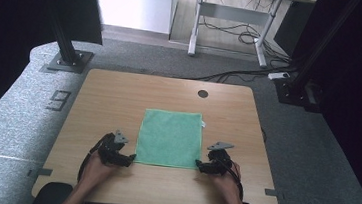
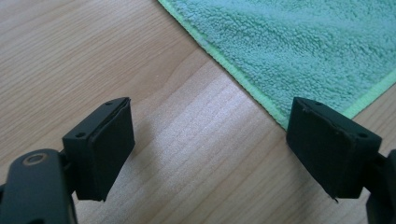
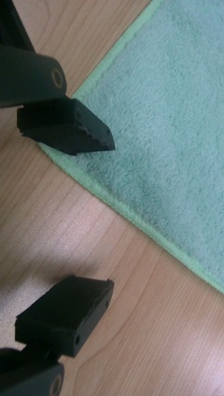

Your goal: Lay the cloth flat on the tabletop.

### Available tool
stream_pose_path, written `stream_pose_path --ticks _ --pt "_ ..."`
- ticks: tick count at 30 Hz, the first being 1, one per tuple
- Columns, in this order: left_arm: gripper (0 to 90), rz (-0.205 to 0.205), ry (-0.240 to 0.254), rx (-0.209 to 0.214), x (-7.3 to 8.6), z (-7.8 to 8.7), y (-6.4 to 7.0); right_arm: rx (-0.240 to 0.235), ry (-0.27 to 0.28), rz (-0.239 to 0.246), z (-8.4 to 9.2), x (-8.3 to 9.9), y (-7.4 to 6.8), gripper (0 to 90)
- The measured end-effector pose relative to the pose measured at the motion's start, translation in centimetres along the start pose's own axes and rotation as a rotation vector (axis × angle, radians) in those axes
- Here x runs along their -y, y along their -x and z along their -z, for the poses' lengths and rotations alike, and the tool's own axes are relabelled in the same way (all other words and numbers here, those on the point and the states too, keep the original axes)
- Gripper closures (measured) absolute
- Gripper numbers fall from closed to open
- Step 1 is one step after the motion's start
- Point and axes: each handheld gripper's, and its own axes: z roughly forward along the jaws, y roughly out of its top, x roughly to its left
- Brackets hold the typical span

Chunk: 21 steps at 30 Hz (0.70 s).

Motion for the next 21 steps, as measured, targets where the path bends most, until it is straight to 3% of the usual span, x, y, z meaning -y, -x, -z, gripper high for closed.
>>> stream_pose_path --ticks 3,10,13,17,21 --pt "15.3 -0.020 0.003 -0.020 -0.1 0.1 0.1 0.001 0.002 -0.004 -0.1 0.0 0.1 25.8" --pt "14.9 -0.011 0.028 0.009 -0.3 0.5 0.1 0.008 0.010 0.007 0.0 0.1 -0.1 26.2" --pt "14.7 -0.004 0.057 0.025 -0.3 1.2 -0.1 -0.015 0.030 0.010 0.5 0.1 0.0 23.7" --pt "14.2 0.005 0.072 0.043 -0.1 1.8 -0.8 -0.016 0.071 -0.018 1.5 0.3 0.7 19.0" --pt "13.5 0.015 0.047 0.037 0.5 1.6 -1.5 0.015 0.065 -0.030 2.0 1.0 1.7 14.4"
